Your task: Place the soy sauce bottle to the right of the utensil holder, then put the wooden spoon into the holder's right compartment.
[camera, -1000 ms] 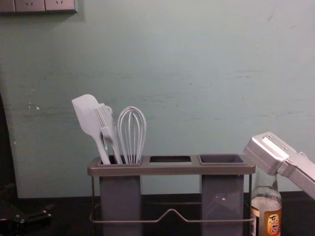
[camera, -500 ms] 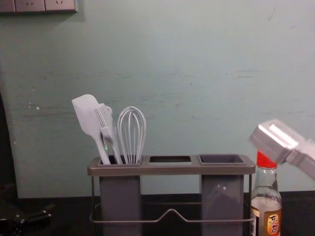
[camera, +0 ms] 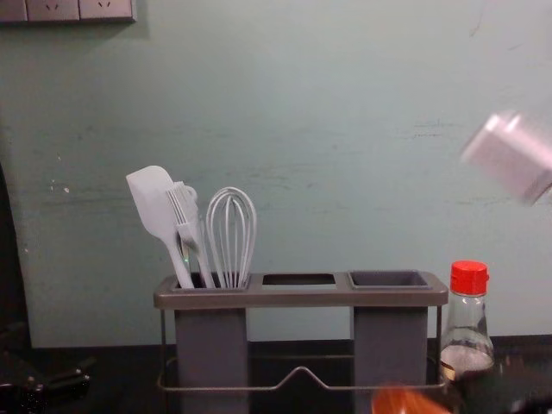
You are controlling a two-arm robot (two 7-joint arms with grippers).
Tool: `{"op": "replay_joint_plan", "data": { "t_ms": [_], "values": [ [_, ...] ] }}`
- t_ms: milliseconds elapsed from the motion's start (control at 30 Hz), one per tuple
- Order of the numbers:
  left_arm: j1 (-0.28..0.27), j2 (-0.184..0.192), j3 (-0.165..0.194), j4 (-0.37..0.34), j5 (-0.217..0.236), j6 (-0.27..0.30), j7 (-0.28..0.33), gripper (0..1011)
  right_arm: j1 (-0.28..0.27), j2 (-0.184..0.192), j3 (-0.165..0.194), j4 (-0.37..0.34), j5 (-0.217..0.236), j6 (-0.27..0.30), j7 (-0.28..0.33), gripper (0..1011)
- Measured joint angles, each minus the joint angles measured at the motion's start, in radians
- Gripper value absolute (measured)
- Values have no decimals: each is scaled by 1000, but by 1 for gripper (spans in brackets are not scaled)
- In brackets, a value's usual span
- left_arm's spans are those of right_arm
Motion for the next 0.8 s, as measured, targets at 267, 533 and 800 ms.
{"op": "replay_joint_plan", "data": {
  "t_ms": [267, 533, 800],
  "values": [
    [0, 0, 0, 0, 0, 0, 0, 1005, -112, -16, 116, -45, 119, -321, -5, 838],
    [0, 0, 0, 0, 0, 0, 0, 1005, -191, -71, 176, -21, 201, -637, -20, 838],
    [0, 0, 0, 0, 0, 0, 0, 1005, -226, -103, 192, 20, 248, -846, -17, 838]
  ]
}}
